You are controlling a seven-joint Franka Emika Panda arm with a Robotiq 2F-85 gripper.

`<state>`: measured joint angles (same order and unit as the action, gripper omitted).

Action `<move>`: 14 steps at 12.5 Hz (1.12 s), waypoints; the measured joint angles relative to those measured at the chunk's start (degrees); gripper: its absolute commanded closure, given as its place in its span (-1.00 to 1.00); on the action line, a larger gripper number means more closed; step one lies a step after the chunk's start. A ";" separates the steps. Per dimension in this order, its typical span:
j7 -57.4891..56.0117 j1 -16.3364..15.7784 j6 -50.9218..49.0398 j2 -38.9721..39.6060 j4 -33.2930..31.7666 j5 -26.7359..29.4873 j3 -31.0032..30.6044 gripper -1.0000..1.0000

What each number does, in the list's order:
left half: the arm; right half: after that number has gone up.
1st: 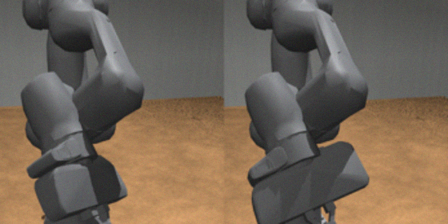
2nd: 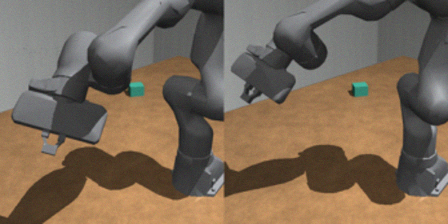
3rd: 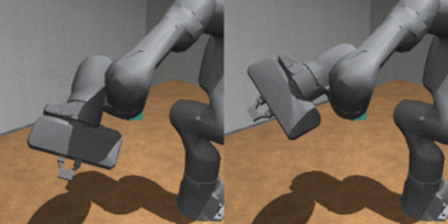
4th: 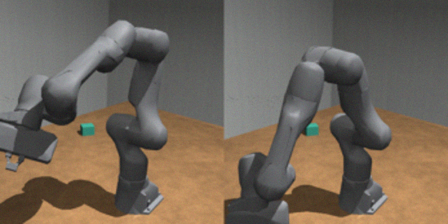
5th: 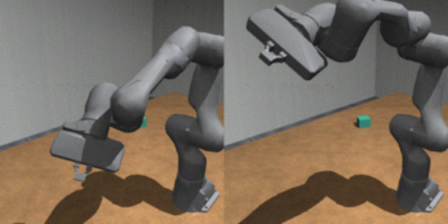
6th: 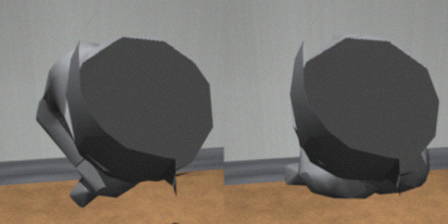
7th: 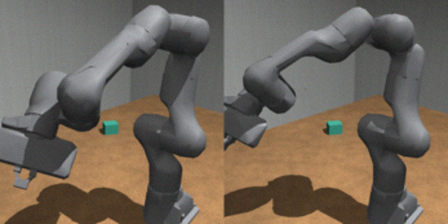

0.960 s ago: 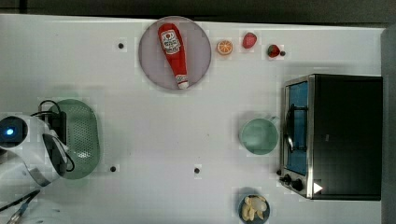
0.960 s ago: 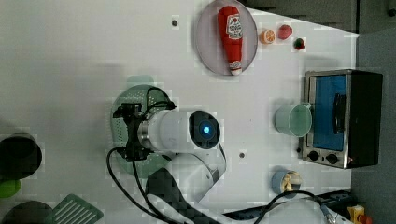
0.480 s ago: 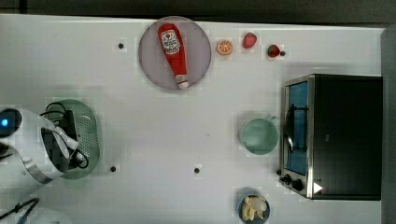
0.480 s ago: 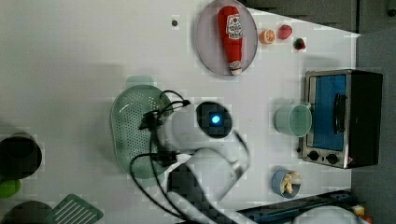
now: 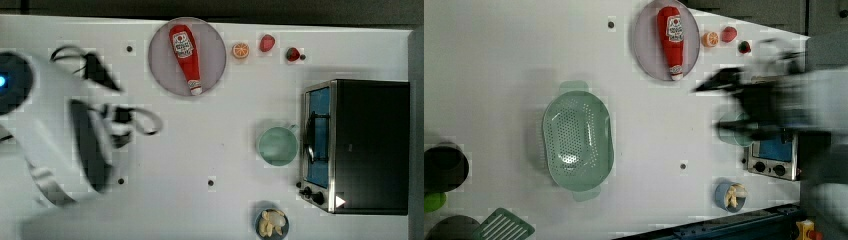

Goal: Drag strainer right to left.

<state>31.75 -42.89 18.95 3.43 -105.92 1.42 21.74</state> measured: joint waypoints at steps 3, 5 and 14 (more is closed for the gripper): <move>-14.72 3.30 -3.80 -15.05 1.73 -7.68 10.69 -1.00; -20.37 6.38 -5.68 -20.67 2.01 -7.84 17.35 -1.00; -26.56 8.73 -10.32 -13.69 -1.06 -12.06 20.45 -1.00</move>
